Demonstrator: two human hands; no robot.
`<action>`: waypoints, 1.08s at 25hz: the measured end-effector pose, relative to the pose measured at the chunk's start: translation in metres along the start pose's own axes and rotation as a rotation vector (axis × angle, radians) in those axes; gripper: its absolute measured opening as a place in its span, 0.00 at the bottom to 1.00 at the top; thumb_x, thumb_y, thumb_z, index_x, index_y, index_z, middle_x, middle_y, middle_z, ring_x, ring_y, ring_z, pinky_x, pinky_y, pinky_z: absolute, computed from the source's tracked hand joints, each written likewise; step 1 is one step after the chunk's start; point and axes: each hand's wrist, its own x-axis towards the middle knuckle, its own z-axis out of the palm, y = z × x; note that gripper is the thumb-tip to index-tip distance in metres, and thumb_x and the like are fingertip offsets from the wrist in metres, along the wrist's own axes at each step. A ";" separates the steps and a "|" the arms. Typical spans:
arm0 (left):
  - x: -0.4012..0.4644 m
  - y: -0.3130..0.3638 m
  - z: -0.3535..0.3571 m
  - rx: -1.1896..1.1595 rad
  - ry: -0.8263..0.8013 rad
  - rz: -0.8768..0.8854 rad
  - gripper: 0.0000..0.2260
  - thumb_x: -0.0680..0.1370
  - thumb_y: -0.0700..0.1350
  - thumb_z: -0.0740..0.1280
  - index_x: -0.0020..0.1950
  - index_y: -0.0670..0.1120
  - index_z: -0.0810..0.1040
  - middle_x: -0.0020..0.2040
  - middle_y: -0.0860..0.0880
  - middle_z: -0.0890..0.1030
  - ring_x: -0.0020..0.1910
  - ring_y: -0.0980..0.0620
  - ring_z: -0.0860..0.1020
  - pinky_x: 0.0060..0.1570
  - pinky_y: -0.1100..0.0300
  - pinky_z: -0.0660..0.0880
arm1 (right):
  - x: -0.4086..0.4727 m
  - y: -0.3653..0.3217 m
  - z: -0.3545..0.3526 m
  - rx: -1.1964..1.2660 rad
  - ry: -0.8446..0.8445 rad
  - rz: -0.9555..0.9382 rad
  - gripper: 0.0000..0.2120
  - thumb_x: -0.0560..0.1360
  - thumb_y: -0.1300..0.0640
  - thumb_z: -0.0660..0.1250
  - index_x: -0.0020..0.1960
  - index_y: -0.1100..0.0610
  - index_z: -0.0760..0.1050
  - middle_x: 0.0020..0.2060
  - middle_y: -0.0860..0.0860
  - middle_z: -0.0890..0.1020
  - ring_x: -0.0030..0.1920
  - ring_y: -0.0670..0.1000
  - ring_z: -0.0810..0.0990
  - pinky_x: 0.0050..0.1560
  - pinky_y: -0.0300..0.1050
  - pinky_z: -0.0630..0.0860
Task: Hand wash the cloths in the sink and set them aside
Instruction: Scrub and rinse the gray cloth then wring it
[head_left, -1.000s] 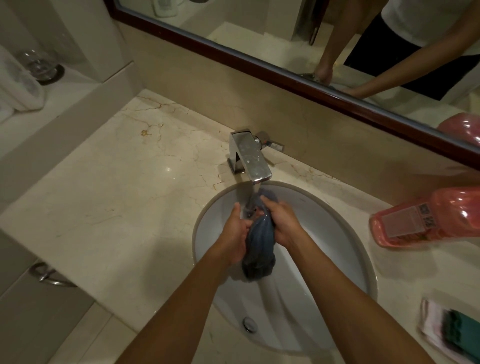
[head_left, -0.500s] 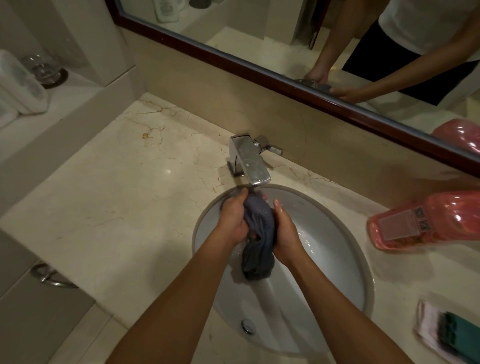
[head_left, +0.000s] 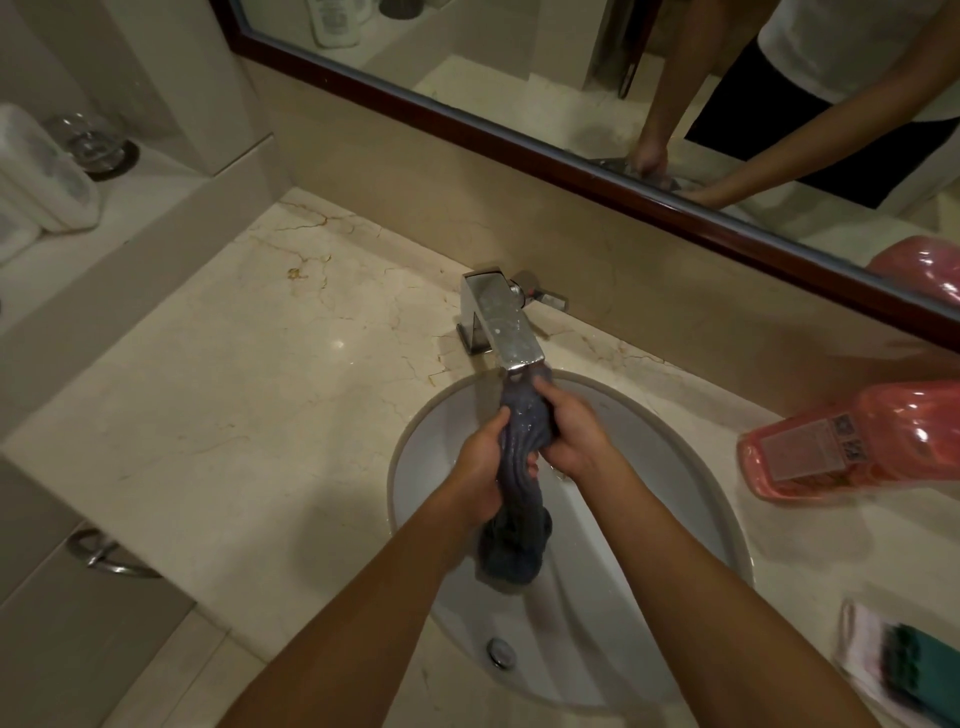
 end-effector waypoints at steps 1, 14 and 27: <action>0.002 -0.003 -0.002 0.029 -0.001 0.004 0.28 0.84 0.60 0.57 0.65 0.36 0.78 0.39 0.41 0.84 0.32 0.51 0.83 0.32 0.61 0.78 | 0.001 0.002 0.000 -0.011 0.029 -0.046 0.14 0.81 0.57 0.66 0.60 0.66 0.77 0.54 0.64 0.84 0.49 0.57 0.85 0.50 0.53 0.81; 0.009 0.004 0.024 0.203 0.228 0.252 0.18 0.86 0.52 0.56 0.53 0.43 0.81 0.45 0.42 0.84 0.49 0.46 0.84 0.53 0.52 0.80 | 0.002 0.028 0.016 -0.284 0.269 -0.197 0.16 0.81 0.49 0.64 0.43 0.58 0.82 0.31 0.53 0.84 0.35 0.53 0.85 0.33 0.42 0.77; 0.015 0.021 0.003 0.338 0.416 0.641 0.11 0.80 0.47 0.70 0.39 0.46 0.83 0.33 0.52 0.83 0.34 0.57 0.81 0.38 0.61 0.77 | -0.012 0.015 0.000 -0.369 0.201 -0.366 0.04 0.77 0.57 0.71 0.44 0.53 0.82 0.35 0.47 0.86 0.36 0.43 0.83 0.35 0.34 0.78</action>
